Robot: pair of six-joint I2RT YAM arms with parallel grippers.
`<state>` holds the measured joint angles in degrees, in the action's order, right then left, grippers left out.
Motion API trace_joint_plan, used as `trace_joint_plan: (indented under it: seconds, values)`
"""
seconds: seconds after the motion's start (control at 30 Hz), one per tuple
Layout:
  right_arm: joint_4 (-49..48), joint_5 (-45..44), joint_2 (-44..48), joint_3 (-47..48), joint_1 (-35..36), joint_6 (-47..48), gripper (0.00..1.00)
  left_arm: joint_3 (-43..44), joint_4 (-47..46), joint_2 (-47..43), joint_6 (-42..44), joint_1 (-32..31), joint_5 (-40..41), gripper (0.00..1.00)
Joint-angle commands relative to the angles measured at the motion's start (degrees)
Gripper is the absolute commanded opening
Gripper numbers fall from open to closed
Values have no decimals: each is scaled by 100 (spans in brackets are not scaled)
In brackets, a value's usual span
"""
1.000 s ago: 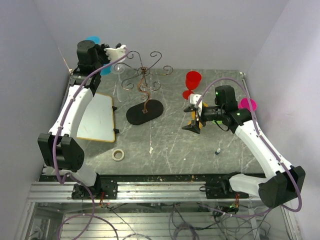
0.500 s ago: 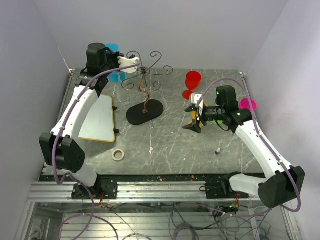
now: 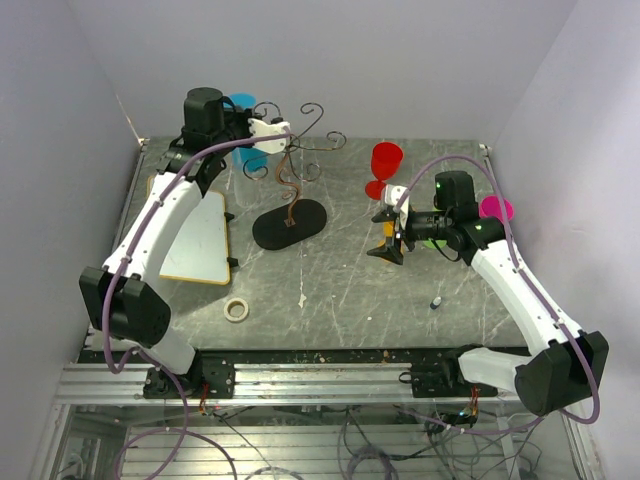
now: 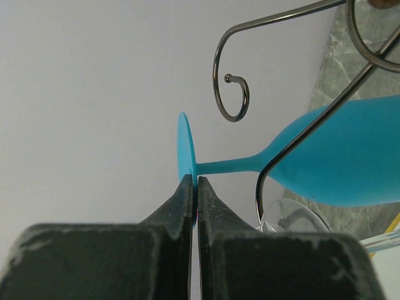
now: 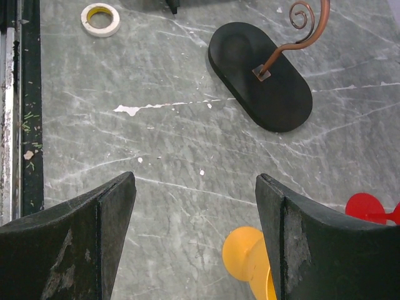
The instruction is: Place the wine glass upside down on the wine glass rack
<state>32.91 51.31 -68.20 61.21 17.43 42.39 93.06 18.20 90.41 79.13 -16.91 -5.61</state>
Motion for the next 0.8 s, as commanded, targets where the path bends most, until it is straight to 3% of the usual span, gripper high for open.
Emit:
trace_joint_plan:
  seconds: [0.0, 0.77]
  values:
    - [-116, 125, -36, -66, -53, -38, 77, 192, -46, -274, -202, -73, -309, 7]
    - [-190, 446, 33, -92, -484, -183, 77, -150, -413, -327, -459, -388, -339, 7]
